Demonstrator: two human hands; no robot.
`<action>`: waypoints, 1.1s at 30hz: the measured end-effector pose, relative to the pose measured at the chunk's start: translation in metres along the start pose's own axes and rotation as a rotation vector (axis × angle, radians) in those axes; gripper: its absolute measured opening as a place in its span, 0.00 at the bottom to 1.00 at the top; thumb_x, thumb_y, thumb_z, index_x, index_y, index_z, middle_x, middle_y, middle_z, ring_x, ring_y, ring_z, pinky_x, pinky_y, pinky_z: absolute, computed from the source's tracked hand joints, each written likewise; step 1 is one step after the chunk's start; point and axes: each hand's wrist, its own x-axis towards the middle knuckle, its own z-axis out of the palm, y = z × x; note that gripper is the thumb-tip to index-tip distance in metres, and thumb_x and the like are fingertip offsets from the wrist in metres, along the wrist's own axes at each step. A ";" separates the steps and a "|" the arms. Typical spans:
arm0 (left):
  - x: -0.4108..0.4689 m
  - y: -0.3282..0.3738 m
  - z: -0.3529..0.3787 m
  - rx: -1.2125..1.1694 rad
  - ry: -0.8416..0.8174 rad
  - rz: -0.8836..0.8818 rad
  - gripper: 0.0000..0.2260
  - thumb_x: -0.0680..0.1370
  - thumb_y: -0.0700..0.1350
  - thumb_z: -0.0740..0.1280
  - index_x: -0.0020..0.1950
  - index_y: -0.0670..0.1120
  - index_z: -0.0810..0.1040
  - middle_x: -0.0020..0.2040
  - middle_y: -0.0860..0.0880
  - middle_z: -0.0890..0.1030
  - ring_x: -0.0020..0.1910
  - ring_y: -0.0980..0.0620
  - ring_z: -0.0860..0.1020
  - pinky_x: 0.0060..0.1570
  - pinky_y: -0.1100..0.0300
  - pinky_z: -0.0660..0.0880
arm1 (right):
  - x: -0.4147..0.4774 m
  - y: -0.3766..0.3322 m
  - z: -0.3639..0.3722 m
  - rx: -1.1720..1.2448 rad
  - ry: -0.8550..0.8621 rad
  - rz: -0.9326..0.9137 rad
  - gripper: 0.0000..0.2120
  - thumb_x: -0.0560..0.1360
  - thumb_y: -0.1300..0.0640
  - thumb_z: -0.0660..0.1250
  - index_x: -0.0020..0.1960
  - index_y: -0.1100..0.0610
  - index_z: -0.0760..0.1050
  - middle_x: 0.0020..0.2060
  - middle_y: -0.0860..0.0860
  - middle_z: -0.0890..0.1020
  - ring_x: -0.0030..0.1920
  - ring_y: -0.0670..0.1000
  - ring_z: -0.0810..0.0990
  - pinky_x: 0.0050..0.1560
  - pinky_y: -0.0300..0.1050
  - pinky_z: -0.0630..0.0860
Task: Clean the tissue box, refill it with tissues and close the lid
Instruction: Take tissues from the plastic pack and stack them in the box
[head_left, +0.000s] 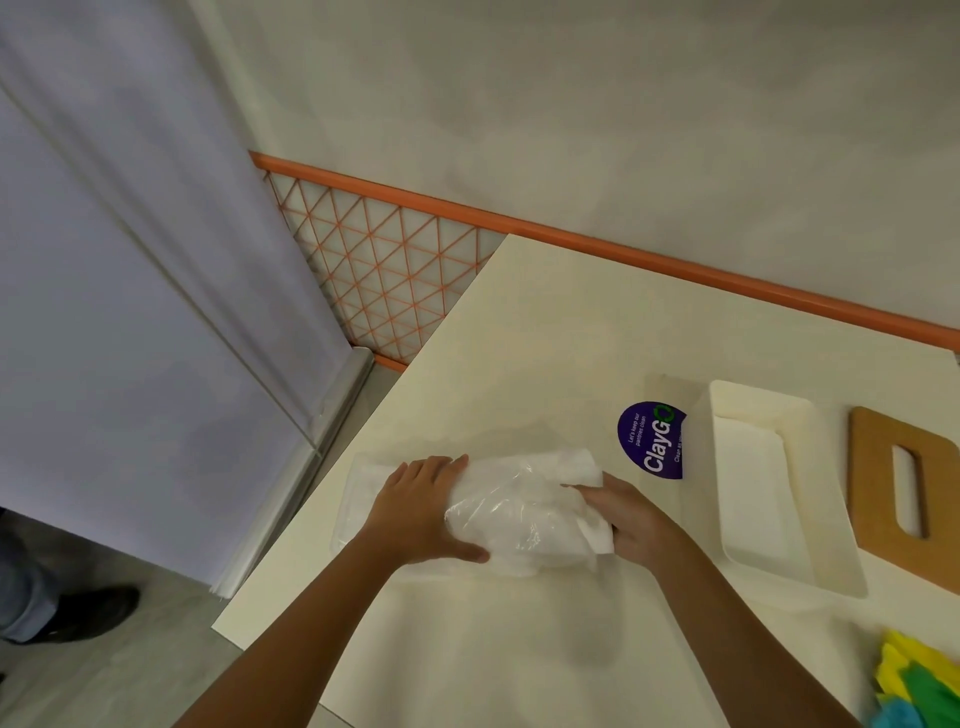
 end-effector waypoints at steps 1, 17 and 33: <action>0.000 0.000 0.000 0.004 -0.003 0.003 0.53 0.59 0.74 0.67 0.76 0.51 0.51 0.74 0.53 0.60 0.72 0.51 0.60 0.72 0.55 0.57 | -0.001 -0.001 -0.001 -0.002 0.011 -0.025 0.13 0.73 0.63 0.68 0.57 0.57 0.77 0.51 0.56 0.83 0.48 0.55 0.82 0.41 0.46 0.80; 0.007 0.014 -0.030 -0.036 -0.167 -0.052 0.67 0.41 0.84 0.48 0.77 0.53 0.48 0.78 0.52 0.44 0.77 0.48 0.48 0.74 0.45 0.46 | -0.072 -0.070 -0.047 -0.332 0.371 -0.361 0.09 0.73 0.63 0.67 0.52 0.54 0.75 0.45 0.50 0.79 0.41 0.47 0.76 0.38 0.36 0.70; 0.063 0.155 -0.052 -1.279 -0.156 -0.104 0.38 0.70 0.59 0.70 0.74 0.51 0.58 0.65 0.52 0.72 0.61 0.53 0.72 0.62 0.59 0.66 | -0.143 -0.093 -0.111 0.036 0.479 -0.476 0.09 0.71 0.61 0.69 0.47 0.49 0.77 0.47 0.52 0.82 0.47 0.54 0.80 0.45 0.49 0.78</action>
